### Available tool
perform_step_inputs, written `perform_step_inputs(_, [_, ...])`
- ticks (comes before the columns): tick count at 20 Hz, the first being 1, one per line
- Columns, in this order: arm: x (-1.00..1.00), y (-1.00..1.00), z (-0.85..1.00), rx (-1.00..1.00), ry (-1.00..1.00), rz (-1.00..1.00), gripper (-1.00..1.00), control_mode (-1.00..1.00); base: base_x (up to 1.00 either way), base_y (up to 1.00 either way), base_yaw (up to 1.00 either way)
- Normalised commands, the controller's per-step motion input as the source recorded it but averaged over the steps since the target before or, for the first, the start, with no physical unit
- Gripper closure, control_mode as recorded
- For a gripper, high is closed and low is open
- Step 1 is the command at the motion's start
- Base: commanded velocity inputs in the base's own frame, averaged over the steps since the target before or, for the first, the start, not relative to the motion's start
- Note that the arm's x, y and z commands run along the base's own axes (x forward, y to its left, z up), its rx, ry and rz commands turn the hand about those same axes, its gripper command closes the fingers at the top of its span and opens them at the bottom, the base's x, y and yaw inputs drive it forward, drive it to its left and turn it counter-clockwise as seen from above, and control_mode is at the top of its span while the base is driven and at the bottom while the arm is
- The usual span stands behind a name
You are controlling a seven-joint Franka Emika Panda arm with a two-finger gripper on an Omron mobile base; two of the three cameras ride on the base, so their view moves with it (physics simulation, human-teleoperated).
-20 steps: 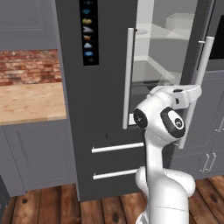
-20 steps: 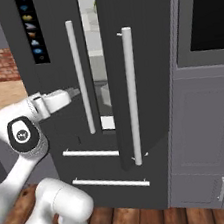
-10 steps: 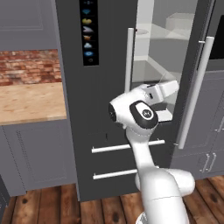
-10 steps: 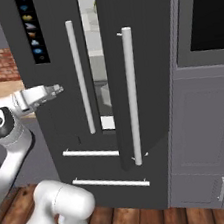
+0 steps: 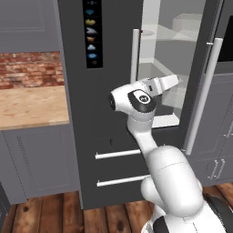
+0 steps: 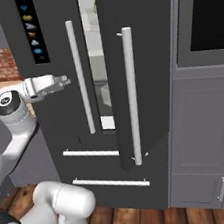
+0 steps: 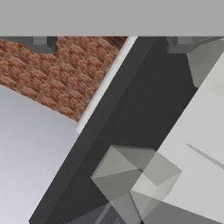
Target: Retrieve the chicken drumstick from the fridge and place it on the saucepan with marinade on the stove.
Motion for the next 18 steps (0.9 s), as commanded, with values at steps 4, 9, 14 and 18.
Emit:
perform_step_inputs(4, [0.39, -0.4, -0.19, 0.01, 0.0, 0.02, -1.0, -1.0, 0.0, 0.0, 0.0])
perform_step_inputs(9, [0.52, -0.29, -0.01, 0.0, 0.07, -0.01, -1.0, -1.0, 0.0, 0.0, 0.0])
perform_step_inputs(14, [0.36, -0.32, 0.0, 0.0, 0.09, -0.09, -1.0, -1.0, 0.0, 0.0, 0.0])
perform_step_inputs(18, [0.39, -0.24, -0.02, 0.0, 0.09, -0.13, -1.0, -1.0, 0.0, 0.0, 0.0])
